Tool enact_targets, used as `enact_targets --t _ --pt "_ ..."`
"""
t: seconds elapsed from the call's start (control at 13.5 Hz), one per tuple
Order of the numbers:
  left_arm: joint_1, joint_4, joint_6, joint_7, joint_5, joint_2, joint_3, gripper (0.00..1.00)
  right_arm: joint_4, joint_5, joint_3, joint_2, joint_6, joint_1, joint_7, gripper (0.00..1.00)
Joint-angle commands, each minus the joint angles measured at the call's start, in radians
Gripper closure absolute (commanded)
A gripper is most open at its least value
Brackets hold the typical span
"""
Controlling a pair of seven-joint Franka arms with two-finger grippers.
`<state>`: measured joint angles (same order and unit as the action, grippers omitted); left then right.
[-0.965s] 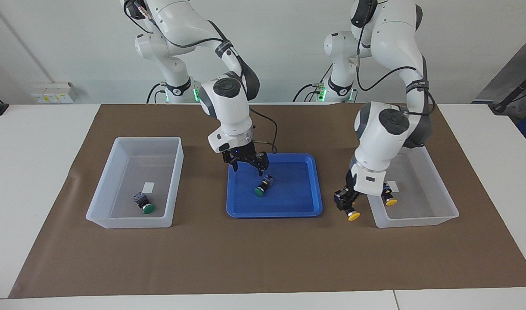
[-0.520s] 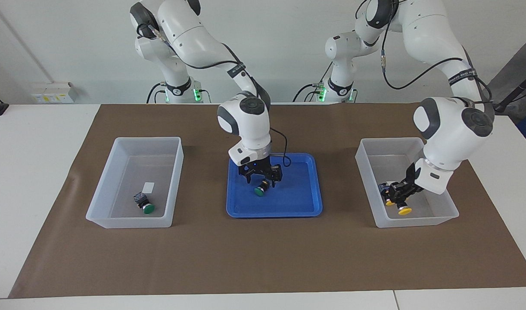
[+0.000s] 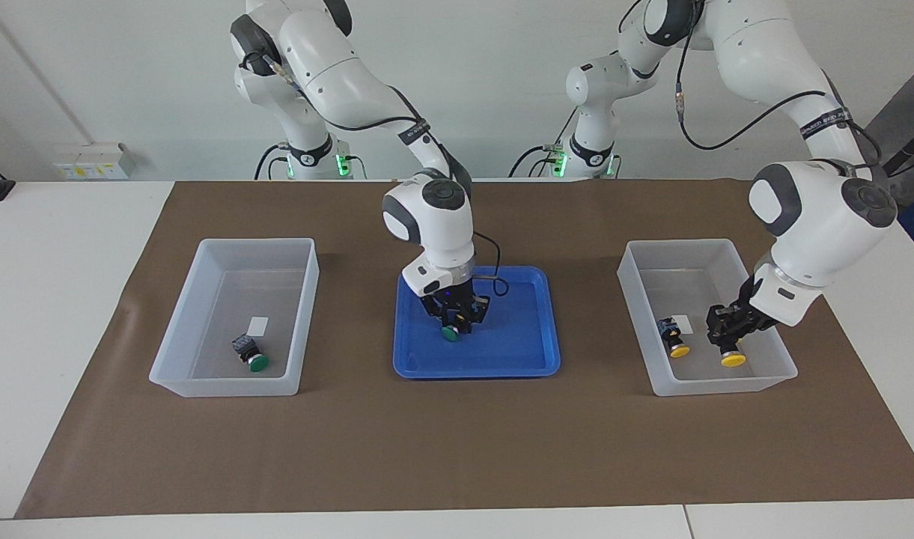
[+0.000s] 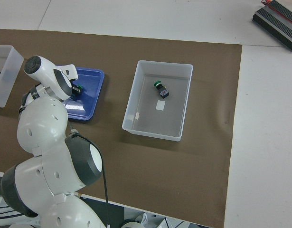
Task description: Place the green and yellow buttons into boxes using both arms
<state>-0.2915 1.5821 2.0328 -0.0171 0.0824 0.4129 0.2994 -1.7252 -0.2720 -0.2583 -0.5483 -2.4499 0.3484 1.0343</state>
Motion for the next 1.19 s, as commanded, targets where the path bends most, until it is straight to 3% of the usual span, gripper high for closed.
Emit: enact_targets --t 0.0,0.3,0.67,1.11 --pt "-0.049 0.223 0.136 0.016 0.017 -0.101 0.0 1.0 0.021 -0.032 -0.004 0.019 0.029 -0.025 0.026 1.0" --pt "-0.09 0.36 0.282 0.016 0.017 -0.132 0.001 1.0 0.019 -0.026 -0.006 0.151 0.138 -0.135 -0.066 1.0" --pt "-0.095 0.432 0.364 0.002 0.014 -0.137 0.001 1.0 -0.014 -0.019 -0.004 0.316 0.351 -0.348 -0.535 1.0" --pt "-0.092 0.458 0.477 -0.033 0.014 -0.098 0.001 1.0 -0.267 0.08 -0.006 0.459 0.35 -0.564 -0.968 1.0"
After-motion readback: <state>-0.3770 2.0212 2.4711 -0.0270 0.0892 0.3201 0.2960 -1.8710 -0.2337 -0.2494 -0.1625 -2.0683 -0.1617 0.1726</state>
